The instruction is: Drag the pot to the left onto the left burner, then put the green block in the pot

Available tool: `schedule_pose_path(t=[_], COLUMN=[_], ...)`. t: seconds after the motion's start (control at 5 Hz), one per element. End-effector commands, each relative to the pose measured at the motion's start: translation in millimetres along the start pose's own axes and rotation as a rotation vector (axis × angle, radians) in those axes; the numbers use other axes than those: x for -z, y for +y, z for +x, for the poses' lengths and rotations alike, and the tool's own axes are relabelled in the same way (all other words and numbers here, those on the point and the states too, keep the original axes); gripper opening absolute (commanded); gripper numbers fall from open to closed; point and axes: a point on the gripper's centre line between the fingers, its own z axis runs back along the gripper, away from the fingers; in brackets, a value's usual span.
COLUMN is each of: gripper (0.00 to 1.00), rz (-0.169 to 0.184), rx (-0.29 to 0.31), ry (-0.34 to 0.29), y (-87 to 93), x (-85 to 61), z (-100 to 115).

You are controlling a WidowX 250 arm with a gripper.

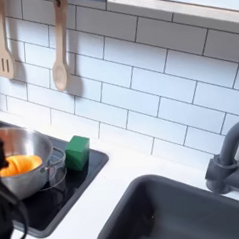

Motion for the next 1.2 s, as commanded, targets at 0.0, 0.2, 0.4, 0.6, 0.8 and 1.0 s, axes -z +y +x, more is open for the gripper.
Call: schedule_pose_path(t=[0.0, 0.2, 0.4, 0.6, 0.8, 1.0], gripper=[1.0, 1.0, 1.0, 1.0, 1.0, 1.0], rz=[-0.011, -0.015, -0.011, 0.002, 0.013, 0.019], rx=[-0.044, -0.079, -0.111, -0.132, -0.146, -0.161], ry=[-0.026, -0.037, -0.039, -0.035, -0.035, -0.045], y=[8.5, 15.4, 23.4, 31.0, 35.8, 40.7], x=[-2.2, -3.0, 0.4, 4.9, 10.1, 12.1], z=[22, 38, 50, 64, 73, 80])
